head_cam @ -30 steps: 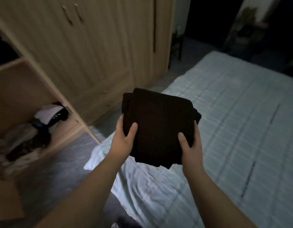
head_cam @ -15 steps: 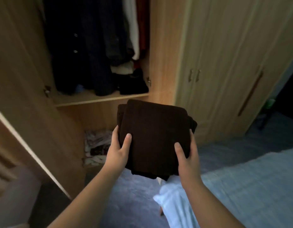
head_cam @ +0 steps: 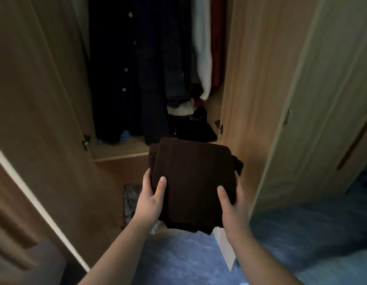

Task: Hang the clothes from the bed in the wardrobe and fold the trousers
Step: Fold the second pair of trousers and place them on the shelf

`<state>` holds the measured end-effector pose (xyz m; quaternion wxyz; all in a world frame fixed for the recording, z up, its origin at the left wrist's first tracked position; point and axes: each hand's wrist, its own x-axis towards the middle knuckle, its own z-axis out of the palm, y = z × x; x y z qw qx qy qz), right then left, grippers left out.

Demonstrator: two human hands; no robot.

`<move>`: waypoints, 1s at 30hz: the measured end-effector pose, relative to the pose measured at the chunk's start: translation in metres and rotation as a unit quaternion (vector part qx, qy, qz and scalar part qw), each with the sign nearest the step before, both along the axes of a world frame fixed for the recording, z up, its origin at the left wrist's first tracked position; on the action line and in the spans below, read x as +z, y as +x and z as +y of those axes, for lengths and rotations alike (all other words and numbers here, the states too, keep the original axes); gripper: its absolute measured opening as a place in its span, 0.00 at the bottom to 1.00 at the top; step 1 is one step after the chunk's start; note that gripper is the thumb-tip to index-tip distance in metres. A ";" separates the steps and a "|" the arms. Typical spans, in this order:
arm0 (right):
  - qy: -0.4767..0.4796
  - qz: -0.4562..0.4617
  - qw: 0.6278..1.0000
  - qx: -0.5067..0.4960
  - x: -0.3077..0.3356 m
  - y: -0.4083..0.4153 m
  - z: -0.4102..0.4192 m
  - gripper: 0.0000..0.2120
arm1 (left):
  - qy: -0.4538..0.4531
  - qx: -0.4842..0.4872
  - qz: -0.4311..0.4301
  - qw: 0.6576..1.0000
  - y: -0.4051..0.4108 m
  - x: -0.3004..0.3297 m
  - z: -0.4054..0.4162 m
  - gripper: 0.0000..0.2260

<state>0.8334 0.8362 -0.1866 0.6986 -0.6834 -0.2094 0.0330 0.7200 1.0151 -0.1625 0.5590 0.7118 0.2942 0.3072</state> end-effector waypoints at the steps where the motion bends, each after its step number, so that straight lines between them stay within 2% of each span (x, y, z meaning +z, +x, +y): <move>1: -0.004 0.001 1.000 -0.005 -0.005 0.013 0.008 0.36 | 0.001 0.000 0.005 1.000 0.014 -0.004 0.007 0.28; 5: -0.006 0.011 1.000 -0.013 -0.020 0.074 0.043 0.33 | 0.002 0.001 0.021 1.000 0.081 -0.021 0.046 0.28; 9: -0.006 0.019 1.000 0.006 -0.020 0.149 0.088 0.30 | -0.043 0.001 0.023 0.999 0.154 -0.031 0.090 0.29; 13: -0.034 0.016 0.999 0.005 -0.017 0.220 0.130 0.31 | -0.088 0.013 0.018 0.996 0.219 -0.033 0.128 0.29; 17: -0.061 0.015 0.998 -0.006 -0.029 0.277 0.169 0.34 | -0.092 0.015 0.040 0.995 0.273 -0.034 0.164 0.30; 20: -0.081 0.022 0.996 -0.011 -0.033 0.316 0.198 0.33 | -0.105 0.002 0.025 0.994 0.314 -0.042 0.196 0.30; 27: -0.060 -0.018 0.997 -0.035 -0.038 0.402 0.270 0.31 | -0.048 -0.027 -0.023 0.998 0.404 -0.059 0.267 0.29; 30: -0.055 -0.062 0.995 -0.059 -0.041 0.435 0.298 0.32 | -0.027 -0.025 -0.047 0.998 0.440 -0.063 0.293 0.28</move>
